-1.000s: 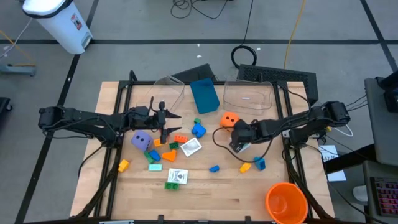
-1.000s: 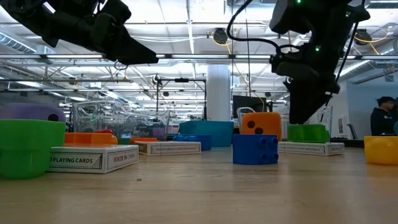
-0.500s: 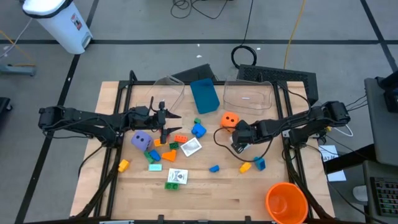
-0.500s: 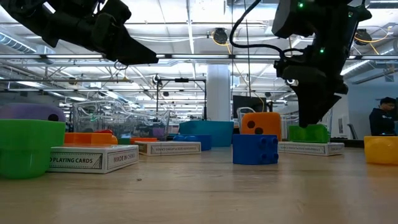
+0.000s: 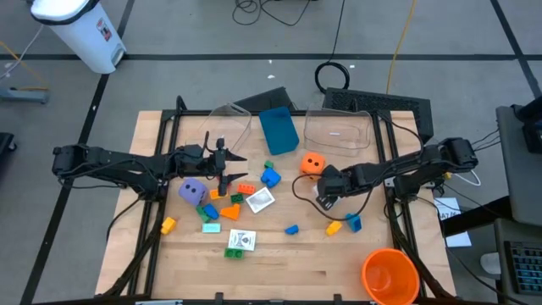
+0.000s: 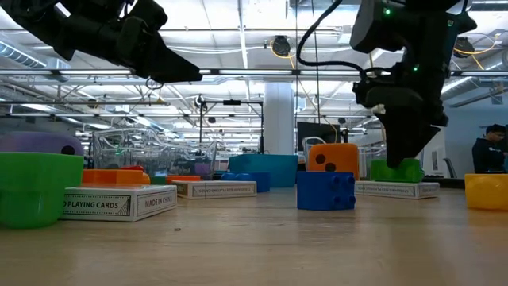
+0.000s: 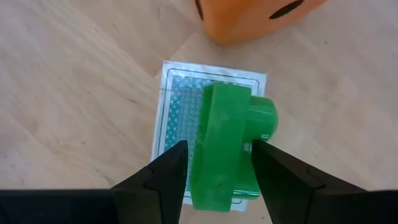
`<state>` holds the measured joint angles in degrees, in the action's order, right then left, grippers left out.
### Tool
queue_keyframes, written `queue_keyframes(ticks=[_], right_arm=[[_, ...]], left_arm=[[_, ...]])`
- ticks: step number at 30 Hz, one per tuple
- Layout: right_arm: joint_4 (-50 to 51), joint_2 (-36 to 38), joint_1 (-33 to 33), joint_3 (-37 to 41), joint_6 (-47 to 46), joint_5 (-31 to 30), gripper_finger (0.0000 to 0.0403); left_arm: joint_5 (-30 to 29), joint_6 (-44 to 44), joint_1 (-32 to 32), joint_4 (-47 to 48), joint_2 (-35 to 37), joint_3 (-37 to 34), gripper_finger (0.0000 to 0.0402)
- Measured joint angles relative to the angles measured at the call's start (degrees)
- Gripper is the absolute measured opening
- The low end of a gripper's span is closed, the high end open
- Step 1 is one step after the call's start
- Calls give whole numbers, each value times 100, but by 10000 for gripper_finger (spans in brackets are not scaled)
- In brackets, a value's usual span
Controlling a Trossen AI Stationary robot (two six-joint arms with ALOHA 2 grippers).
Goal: Pick & Place Toys
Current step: Put the green game piece into the left transparent bin
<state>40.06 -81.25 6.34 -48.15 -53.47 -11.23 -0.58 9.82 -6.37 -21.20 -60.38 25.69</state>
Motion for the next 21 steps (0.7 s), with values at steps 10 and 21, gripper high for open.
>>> queue_keyframes(ticks=[10, 21], right_arm=[[25, -9, -36, 77, 44, 63, 125], [111, -25, -36, 90, 191, 91, 20]], left_arm=[[0, -2, 0, 1, 0, 0, 230], [0, -26, 0, 1, 0, 0, 230]])
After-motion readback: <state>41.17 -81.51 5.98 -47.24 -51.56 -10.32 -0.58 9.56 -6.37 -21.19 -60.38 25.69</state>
